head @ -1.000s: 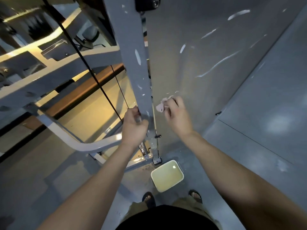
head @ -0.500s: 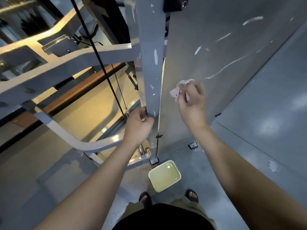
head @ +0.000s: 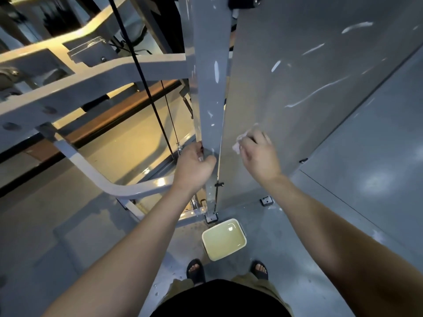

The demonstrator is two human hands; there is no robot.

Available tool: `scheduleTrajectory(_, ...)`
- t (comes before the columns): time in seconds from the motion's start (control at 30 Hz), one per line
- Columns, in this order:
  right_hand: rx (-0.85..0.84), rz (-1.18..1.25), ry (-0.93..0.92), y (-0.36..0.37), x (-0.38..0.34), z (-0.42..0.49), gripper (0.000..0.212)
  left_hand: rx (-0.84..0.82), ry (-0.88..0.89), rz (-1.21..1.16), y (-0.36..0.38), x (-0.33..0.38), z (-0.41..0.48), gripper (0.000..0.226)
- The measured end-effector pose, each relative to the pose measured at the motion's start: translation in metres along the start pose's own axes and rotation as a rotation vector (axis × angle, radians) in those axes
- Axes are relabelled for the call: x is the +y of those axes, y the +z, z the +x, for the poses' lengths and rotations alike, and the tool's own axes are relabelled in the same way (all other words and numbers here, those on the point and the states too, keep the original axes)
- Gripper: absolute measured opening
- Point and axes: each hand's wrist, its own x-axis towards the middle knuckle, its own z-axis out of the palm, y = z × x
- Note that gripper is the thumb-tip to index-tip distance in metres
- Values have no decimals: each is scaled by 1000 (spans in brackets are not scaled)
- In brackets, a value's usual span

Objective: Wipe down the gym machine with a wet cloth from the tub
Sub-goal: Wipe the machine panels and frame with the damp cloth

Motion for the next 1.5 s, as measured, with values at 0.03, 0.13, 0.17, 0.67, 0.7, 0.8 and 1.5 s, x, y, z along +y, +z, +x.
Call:
scheduleTrajectory(0.03, -84, -36, -8, 0, 10, -8, 19, -5, -9, 5, 1, 1, 0, 29)
scheduleTrajectory(0.13, 24, 50, 64, -20, 19, 15, 21, -2, -26, 17, 3, 4, -1, 29)
scheduleTrajectory(0.17, 135, 91, 86, -29, 18, 28, 23, 15, -31, 6, 5, 6, -1, 26)
scheduleTrajectory(0.67, 216, 182, -15, -40, 25, 24, 19, 202, -78, 47, 28, 7, 2, 28)
scheduleTrajectory(0.7, 147, 155, -18, -32, 29, 16, 19, 212, -70, 61, 28, 9, 1, 31)
scheduleTrajectory(0.8, -11, 99, 17, -28, 39, 5, 21, 269, -20, 33, 30, 15, 5, 55)
scheduleTrajectory(1.5, -38, 3, -90, -39, 65, 14, 17, 637, -4, 45, 74, 19, 30, 67)
